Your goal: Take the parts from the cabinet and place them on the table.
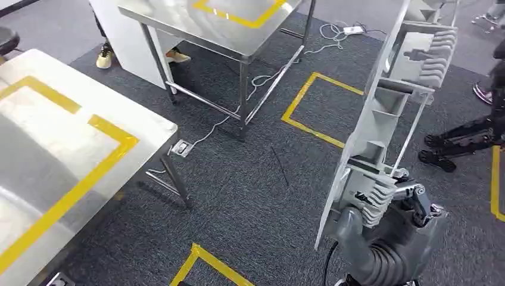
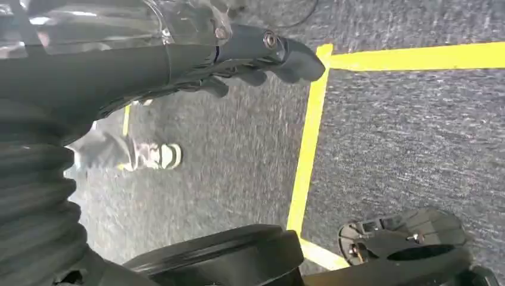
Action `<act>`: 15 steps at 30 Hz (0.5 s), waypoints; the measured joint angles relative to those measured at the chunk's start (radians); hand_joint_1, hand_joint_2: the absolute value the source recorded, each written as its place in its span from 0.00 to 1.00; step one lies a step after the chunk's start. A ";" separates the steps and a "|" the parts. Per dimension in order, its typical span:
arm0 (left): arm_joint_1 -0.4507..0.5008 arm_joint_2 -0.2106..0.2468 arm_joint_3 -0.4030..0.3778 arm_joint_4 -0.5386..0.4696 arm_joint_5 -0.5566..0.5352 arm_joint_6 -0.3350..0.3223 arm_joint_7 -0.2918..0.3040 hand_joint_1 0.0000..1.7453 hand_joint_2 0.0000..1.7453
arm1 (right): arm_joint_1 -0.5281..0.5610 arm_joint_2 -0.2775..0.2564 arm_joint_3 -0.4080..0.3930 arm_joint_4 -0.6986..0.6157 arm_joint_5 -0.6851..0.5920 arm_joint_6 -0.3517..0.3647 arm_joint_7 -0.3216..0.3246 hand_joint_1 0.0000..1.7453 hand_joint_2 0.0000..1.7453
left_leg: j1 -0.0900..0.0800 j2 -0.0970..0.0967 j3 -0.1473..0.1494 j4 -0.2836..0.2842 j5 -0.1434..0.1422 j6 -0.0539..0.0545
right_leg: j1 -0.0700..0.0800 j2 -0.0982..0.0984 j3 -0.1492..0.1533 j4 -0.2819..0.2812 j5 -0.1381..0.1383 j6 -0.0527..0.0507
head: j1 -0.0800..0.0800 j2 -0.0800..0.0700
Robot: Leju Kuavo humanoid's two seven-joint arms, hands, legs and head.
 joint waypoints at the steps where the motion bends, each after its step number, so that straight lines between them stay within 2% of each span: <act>1: 0.000 -0.001 0.000 0.000 0.000 0.000 0.000 0.00 1.00 | 0.000 -0.001 0.002 0.000 -0.001 0.000 0.001 1.00 1.00 | -0.002 -0.014 -0.001 0.000 0.001 0.002 | 0.002 0.013 -0.036 0.081 -0.034 -0.001 | 0.002 0.000; 2: 0.000 -0.001 0.000 -0.001 0.000 0.000 0.000 0.00 1.00 | 0.000 -0.003 0.004 0.000 -0.005 0.000 0.001 1.00 1.00 | -0.005 -0.030 -0.001 0.000 0.002 0.005 | 0.003 0.019 -0.069 0.147 -0.053 -0.004 | 0.003 0.000; 3: 0.000 -0.001 0.000 -0.001 0.000 0.000 0.000 0.00 1.00 | -0.001 -0.003 0.006 0.001 -0.011 0.000 0.001 1.00 1.00 | -0.009 -0.044 0.000 0.001 0.002 0.007 | 0.005 0.021 -0.083 0.170 -0.048 -0.010 | 0.003 0.000; 4: 0.000 -0.001 0.000 -0.002 0.000 0.000 0.000 0.00 1.00 | -0.004 -0.004 0.009 0.004 -0.015 0.000 0.002 1.00 1.00 | -0.012 -0.058 0.002 0.001 0.003 0.008 | 0.008 0.023 -0.078 0.150 -0.021 -0.018 | 0.003 0.000; 6: 0.000 -0.003 0.000 -0.003 0.000 0.000 0.000 0.00 1.00 | -0.014 -0.005 0.014 0.009 -0.022 0.000 0.003 1.00 1.00 | -0.016 -0.085 0.006 0.000 0.003 0.008 | 0.017 0.042 -0.017 -0.003 0.081 -0.040 | 0.003 0.000; 7: -0.001 -0.004 0.000 -0.003 0.000 0.000 0.000 0.00 1.00 | -0.017 -0.006 0.015 0.008 -0.023 0.000 0.003 1.00 1.00 | -0.016 -0.094 0.007 0.000 0.003 0.008 | 0.022 0.077 0.014 -0.087 0.122 -0.050 | 0.003 0.000; 8: -0.002 -0.010 0.000 -0.004 0.000 0.000 0.000 0.00 1.00 | -0.018 -0.007 0.017 0.009 -0.023 0.000 0.003 1.00 1.00 | -0.020 -0.100 0.001 0.001 0.003 0.006 | 0.018 0.115 0.029 -0.108 0.112 -0.060 | 0.000 0.000; 9: -0.002 -0.010 0.000 -0.005 0.000 0.000 -0.001 0.00 1.00 | -0.019 -0.008 0.018 0.008 -0.023 0.000 0.003 1.00 1.00 | -0.014 -0.109 -0.003 0.002 0.005 0.003 | 0.022 0.106 0.031 -0.127 0.116 -0.056 | 0.003 0.000; 11: -0.002 -0.010 0.001 -0.005 0.000 0.001 -0.001 0.00 1.00 | -0.028 -0.010 0.022 0.012 -0.024 0.000 0.004 1.00 1.00 | -0.009 -0.124 -0.010 -0.003 0.012 -0.009 | 0.026 0.089 0.032 -0.131 0.112 -0.058 | 0.008 0.000; 12: -0.003 -0.009 0.002 -0.005 0.000 0.002 -0.001 0.00 1.00 | -0.031 -0.010 0.024 0.013 -0.026 0.000 0.006 1.00 1.00 | -0.013 -0.134 -0.014 -0.006 0.015 -0.014 | 0.020 0.079 0.037 -0.146 0.117 -0.058 | 0.008 0.000; 13: -0.002 -0.003 0.002 -0.005 0.000 0.002 -0.001 0.00 1.00 | -0.036 -0.011 0.029 0.015 -0.028 0.001 0.008 1.00 1.00 | -0.019 -0.085 -0.011 0.006 0.001 -0.017 | 0.014 0.060 0.045 -0.161 0.125 -0.054 | 0.008 0.000; 14: -0.002 -0.004 0.001 -0.005 0.000 0.002 0.000 0.00 1.00 | -0.036 -0.011 0.032 0.018 -0.029 0.001 0.010 1.00 1.00 | -0.022 -0.038 -0.025 0.031 -0.024 -0.023 | 0.015 0.053 0.049 -0.168 0.126 -0.058 | 0.002 0.000; 15: -0.003 -0.004 0.002 -0.005 0.001 0.002 -0.002 0.00 1.00 | -0.037 -0.013 0.036 0.018 -0.029 0.001 0.010 1.00 1.00 | -0.016 -0.023 -0.060 0.099 -0.067 -0.030 | 0.015 0.038 0.048 -0.168 0.127 -0.060 | -0.002 0.000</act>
